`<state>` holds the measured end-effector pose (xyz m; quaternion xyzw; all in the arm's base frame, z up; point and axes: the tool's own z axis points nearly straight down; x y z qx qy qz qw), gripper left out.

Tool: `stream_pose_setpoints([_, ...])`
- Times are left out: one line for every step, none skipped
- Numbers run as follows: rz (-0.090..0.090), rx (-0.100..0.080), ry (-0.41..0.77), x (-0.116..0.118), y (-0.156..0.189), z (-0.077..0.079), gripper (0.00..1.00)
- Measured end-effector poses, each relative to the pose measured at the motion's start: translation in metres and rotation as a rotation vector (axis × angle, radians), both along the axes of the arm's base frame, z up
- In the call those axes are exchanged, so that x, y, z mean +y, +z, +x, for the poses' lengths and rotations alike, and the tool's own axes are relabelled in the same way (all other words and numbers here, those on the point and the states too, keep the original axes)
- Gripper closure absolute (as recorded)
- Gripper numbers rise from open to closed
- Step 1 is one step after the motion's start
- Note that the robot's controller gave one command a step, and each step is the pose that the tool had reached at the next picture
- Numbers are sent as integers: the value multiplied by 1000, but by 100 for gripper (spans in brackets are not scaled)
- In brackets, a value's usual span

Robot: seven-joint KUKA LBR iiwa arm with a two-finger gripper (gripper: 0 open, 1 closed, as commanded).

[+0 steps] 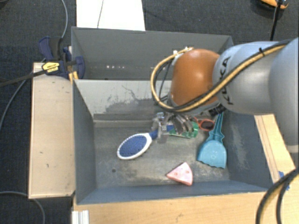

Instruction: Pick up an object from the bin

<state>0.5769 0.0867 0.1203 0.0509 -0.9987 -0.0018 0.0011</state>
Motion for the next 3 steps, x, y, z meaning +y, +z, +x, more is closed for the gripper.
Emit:
stream_pose_setpoints([1, -6, 4, -7, 75, -25, 100])
stream_pose_setpoints([1, -6, 2, -7, 75, -25, 100])
stream_pose_setpoints([1, -8, 6, -13, 174, -15, 100])
